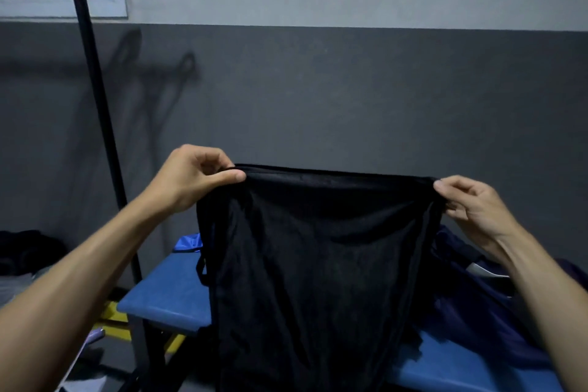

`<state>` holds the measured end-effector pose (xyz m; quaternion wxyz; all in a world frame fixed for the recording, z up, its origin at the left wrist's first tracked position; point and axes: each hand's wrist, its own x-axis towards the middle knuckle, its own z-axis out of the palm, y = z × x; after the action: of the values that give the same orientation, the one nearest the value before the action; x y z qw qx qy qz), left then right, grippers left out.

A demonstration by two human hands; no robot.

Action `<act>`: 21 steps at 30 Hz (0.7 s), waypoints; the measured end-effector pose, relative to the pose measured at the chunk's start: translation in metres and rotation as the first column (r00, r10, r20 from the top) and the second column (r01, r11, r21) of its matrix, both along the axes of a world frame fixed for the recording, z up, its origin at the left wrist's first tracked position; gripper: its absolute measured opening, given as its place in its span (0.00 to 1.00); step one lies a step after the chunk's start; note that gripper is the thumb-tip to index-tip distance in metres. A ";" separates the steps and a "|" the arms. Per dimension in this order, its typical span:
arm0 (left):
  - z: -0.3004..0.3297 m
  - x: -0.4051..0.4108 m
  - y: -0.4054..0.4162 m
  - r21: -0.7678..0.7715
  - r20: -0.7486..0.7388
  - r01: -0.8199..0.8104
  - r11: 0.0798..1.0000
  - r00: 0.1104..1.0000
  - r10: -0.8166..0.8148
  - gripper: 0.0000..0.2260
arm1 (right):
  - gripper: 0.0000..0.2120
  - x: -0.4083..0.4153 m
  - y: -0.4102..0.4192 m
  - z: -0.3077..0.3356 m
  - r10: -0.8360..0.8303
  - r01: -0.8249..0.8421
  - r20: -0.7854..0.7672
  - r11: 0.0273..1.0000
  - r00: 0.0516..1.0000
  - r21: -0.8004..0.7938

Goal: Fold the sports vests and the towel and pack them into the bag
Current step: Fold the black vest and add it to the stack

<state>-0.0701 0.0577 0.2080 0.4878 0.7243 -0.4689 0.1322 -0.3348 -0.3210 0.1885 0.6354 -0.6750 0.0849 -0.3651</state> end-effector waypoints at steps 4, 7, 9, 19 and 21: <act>0.010 0.003 0.010 0.150 0.064 0.047 0.988 0.996 -0.057 0.05 | 0.21 -0.012 -0.009 -0.011 0.022 -0.022 -0.033 1.000 0.999 -0.003; 0.009 0.004 0.008 0.086 0.160 -0.095 0.992 0.984 0.081 0.03 | 0.13 -0.011 -0.013 -0.015 0.092 -0.091 -0.062 0.995 0.994 0.032; 0.008 0.006 0.006 0.024 0.163 -0.168 0.985 0.973 0.162 0.05 | 0.07 -0.010 -0.010 -0.016 0.118 -0.117 -0.072 0.993 0.990 0.016; 0.008 0.012 0.005 -0.066 -0.044 0.041 0.997 0.998 -0.043 0.09 | 0.30 0.011 -0.025 -0.032 0.103 -0.107 -0.116 0.994 0.988 -0.028; 0.014 0.010 0.002 -0.079 -0.038 0.095 0.992 0.994 -0.098 0.06 | 0.31 0.014 -0.022 -0.041 0.138 -0.144 -0.154 0.989 0.978 -0.028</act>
<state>-0.0599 0.0601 0.2221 0.5310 0.6839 -0.4877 0.1115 -0.3209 -0.3435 0.1475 0.6381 -0.7176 0.0776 -0.2682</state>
